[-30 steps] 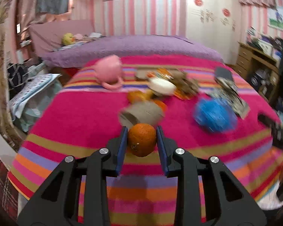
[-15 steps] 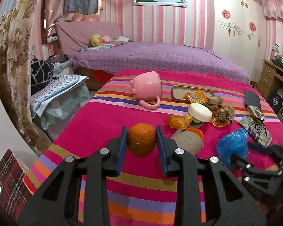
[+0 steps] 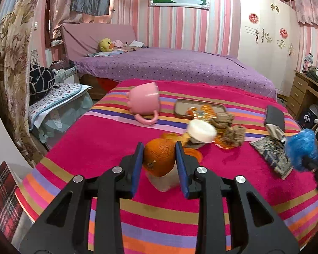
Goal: Collect trash
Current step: 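Carry the bag and orange to the blue basket and open both tools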
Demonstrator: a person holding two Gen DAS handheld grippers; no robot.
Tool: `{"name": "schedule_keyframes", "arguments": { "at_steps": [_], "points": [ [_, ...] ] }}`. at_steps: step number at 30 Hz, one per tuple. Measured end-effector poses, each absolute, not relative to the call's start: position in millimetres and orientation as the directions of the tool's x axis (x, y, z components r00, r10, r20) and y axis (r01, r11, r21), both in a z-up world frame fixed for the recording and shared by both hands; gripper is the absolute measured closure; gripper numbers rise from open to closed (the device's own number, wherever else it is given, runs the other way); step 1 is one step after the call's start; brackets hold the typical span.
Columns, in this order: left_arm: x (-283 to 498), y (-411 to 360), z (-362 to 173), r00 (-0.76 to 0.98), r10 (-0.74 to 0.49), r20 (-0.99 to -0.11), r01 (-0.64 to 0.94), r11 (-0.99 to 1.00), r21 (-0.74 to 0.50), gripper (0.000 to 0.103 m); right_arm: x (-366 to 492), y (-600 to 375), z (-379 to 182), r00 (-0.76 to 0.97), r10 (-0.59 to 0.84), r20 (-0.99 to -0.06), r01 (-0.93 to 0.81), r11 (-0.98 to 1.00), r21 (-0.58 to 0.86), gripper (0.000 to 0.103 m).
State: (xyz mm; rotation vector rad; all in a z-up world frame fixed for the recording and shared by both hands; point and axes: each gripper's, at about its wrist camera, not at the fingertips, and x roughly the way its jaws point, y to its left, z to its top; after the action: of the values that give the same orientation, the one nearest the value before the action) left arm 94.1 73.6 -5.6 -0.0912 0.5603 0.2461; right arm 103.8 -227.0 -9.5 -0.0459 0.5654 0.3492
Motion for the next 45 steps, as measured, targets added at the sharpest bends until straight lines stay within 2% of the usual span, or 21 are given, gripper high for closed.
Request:
{"name": "schedule_keyframes", "arguments": {
  "at_steps": [5,12,20,26,36,42,45],
  "points": [
    [96.6,33.0,-0.2,0.822,0.182,-0.54,-0.223,0.975,-0.01,0.074,95.2,-297.7,7.5,0.829,0.24,-0.505,-0.253,0.966,0.043,0.072],
    [91.3,-45.7,18.6,0.862,0.115,-0.494,-0.118,0.993,0.026,0.074,86.1,-399.7,17.0,0.861,0.134,-0.49,-0.112,0.991,0.073,0.072],
    [102.0,-119.1,10.3,0.853,0.043,-0.52,-0.044,0.999,0.009,0.074,72.1,-475.6,6.0,0.859,0.019,-0.512,-0.003,0.999,0.032,0.072],
    [109.7,-180.3,6.1,0.844,-0.018,-0.536,0.032,0.999,0.018,0.074,59.9,-531.2,-4.8,0.854,-0.017,-0.52,0.056,0.997,0.06,0.072],
    [105.3,-293.5,4.8,0.826,-0.179,-0.535,0.214,0.977,0.003,0.074,32.2,-608.6,-23.6,0.834,-0.1,-0.542,0.169,0.983,0.077,0.072],
    [106.3,-372.5,-17.7,0.738,-0.313,-0.598,0.353,0.934,-0.053,0.074,18.4,-632.2,-27.3,0.825,-0.154,-0.544,0.222,0.973,0.061,0.072],
    [100.4,-412.8,-21.4,0.712,-0.368,-0.598,0.428,0.903,-0.046,0.074,8.1,-651.5,-28.4,0.823,-0.181,-0.538,0.266,0.961,0.083,0.072]
  ]
}}
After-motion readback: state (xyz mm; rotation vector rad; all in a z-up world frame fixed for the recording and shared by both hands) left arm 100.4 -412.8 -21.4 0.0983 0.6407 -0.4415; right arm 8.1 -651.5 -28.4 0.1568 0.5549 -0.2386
